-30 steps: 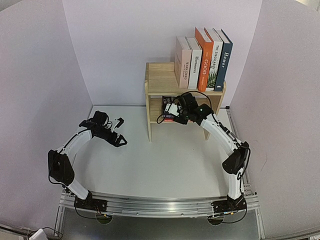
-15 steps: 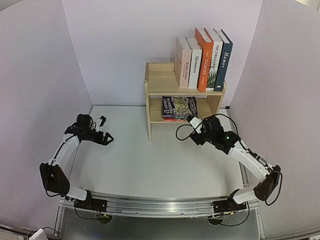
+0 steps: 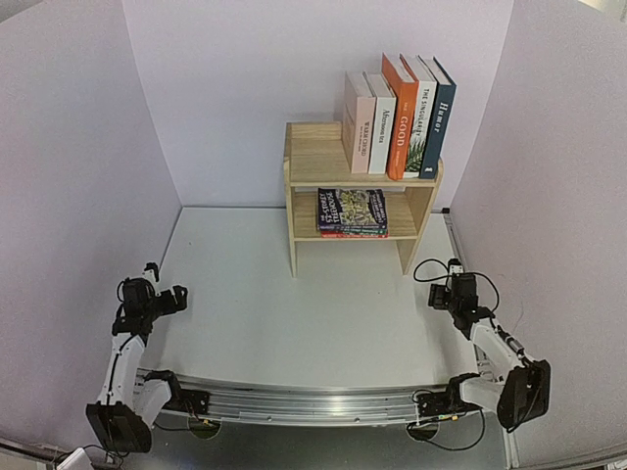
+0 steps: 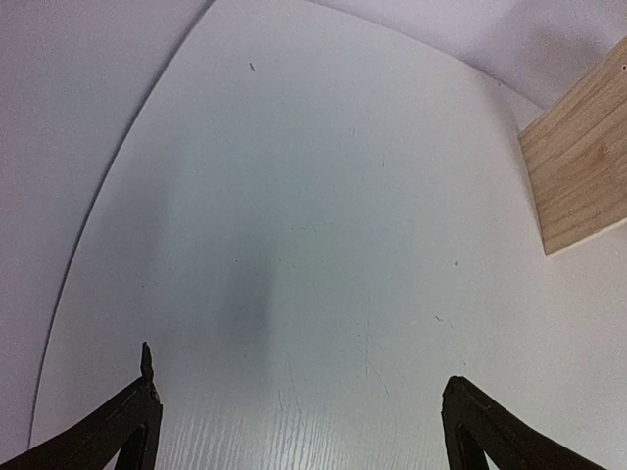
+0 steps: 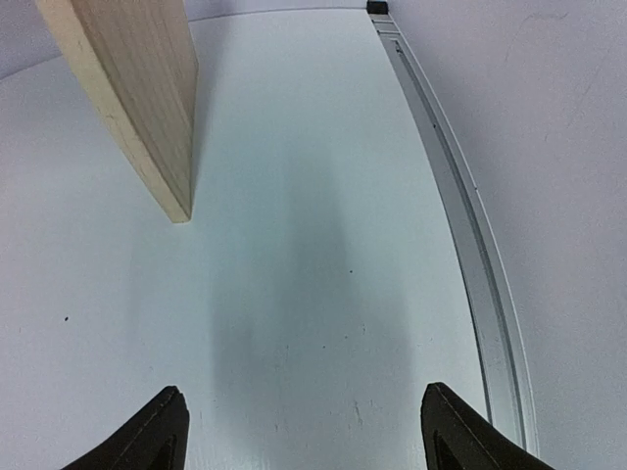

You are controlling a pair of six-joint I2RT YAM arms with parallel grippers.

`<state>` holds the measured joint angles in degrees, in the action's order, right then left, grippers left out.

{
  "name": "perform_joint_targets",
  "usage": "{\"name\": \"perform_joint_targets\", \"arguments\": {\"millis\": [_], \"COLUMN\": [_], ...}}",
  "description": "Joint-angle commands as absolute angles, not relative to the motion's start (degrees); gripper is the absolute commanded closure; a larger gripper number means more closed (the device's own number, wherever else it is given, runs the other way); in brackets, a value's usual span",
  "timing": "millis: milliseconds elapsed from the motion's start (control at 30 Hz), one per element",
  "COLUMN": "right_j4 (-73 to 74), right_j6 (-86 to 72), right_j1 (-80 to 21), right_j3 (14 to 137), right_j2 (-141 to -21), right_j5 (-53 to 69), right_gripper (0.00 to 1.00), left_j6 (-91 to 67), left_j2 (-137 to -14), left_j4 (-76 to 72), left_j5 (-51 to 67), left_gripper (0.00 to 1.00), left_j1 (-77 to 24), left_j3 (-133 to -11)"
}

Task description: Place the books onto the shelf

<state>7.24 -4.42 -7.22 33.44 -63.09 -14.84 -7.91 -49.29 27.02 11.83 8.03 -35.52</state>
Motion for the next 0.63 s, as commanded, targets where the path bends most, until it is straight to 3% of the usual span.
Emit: {"name": "perform_joint_targets", "arguments": {"millis": [0, 200, 600], "right_j4": [-8.13, -21.00, -24.84], "right_j6": [-7.07, -6.63, -8.51], "right_j1": [-6.24, -6.17, -6.16], "right_j3": [28.85, 20.45, 15.38], "right_j2": [-60.92, -58.38, -57.58], "right_j5": [-13.14, -16.37, -16.05], "right_gripper": [0.21, 0.21, 0.22], "left_j6": [-15.28, -13.28, -18.25], "left_j2": [-41.70, -41.08, -41.01], "left_j4": [7.89, 7.34, 4.21], "left_j5": [6.01, 3.33, -4.99], "left_gripper": [0.00, 0.00, 0.00], "left_j1": [8.12, 8.29, 8.35], "left_j3": [-26.98, -24.35, -20.76]}}
